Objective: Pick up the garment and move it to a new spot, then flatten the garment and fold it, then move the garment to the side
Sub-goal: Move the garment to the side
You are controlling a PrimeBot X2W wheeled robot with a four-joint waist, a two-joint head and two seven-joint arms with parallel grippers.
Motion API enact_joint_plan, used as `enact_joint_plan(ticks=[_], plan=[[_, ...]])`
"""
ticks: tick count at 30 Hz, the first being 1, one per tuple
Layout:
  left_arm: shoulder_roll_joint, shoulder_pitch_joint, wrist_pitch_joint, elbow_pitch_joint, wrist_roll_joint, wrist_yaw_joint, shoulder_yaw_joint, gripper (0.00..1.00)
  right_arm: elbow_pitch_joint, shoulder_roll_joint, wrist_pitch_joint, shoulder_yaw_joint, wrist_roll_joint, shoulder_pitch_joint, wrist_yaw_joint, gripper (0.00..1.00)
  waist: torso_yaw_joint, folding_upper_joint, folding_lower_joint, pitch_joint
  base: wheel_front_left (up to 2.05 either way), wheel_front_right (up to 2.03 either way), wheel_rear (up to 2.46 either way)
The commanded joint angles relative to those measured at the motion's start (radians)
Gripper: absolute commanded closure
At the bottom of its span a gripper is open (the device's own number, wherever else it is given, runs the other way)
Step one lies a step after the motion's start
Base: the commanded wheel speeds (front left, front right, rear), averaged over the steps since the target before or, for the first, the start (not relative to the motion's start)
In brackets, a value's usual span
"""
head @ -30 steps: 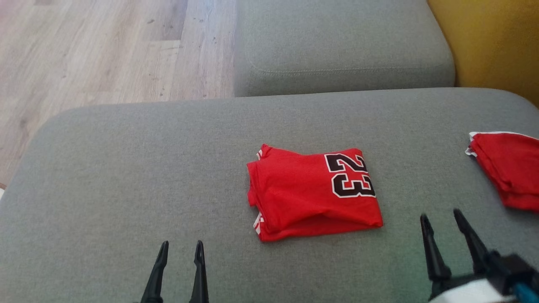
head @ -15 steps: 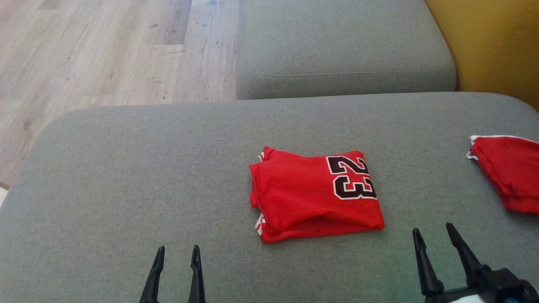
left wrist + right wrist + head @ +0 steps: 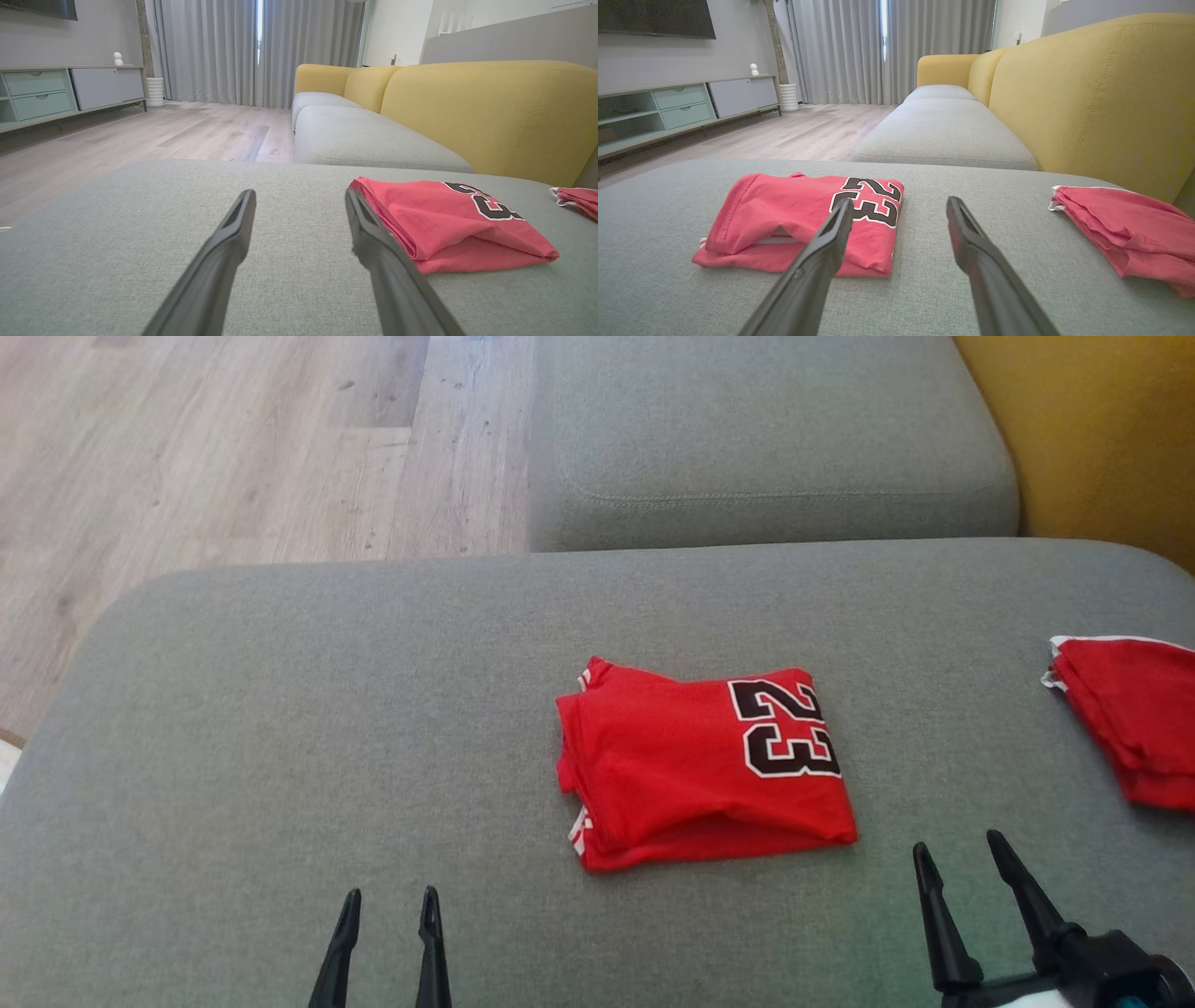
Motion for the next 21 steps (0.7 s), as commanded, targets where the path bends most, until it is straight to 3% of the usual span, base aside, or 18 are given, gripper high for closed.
enact_joint_plan(ticks=[1, 8, 14, 21], plan=[[-0.008, -0.029, -0.009, -0.033, 0.007, 0.003, 0.025, 0.00, -0.032, -0.023, -0.011, 0.020, -0.007, -0.025, -0.001, 0.00, 0.005, 0.0000, 0.0000, 0.006, 0.00, 0.00, 0.00], [-0.008, -0.041, -0.009, -0.031, 0.008, 0.006, 0.015, 0.00, 0.028, -0.035, -0.011, 0.034, 0.052, -0.063, -0.001, 0.00, 0.021, 0.0000, 0.0000, 0.039, 0.00, 0.00, 0.00], [-0.008, -0.060, -0.009, -0.024, 0.006, 0.011, -0.014, 0.00, 0.144, -0.118, 0.017, 0.102, 0.158, -0.188, -0.001, 0.00, 0.049, 0.0000, 0.0000, 0.087, 0.00, 0.00, 0.00], [-0.008, -0.113, -0.009, -0.020, -0.007, 0.022, -0.053, 0.00, 0.244, -0.223, 0.175, 0.157, 0.366, -0.371, -0.001, 0.00, 0.088, 0.0000, 0.0000, 0.170, 0.00, 0.00, 0.00]])
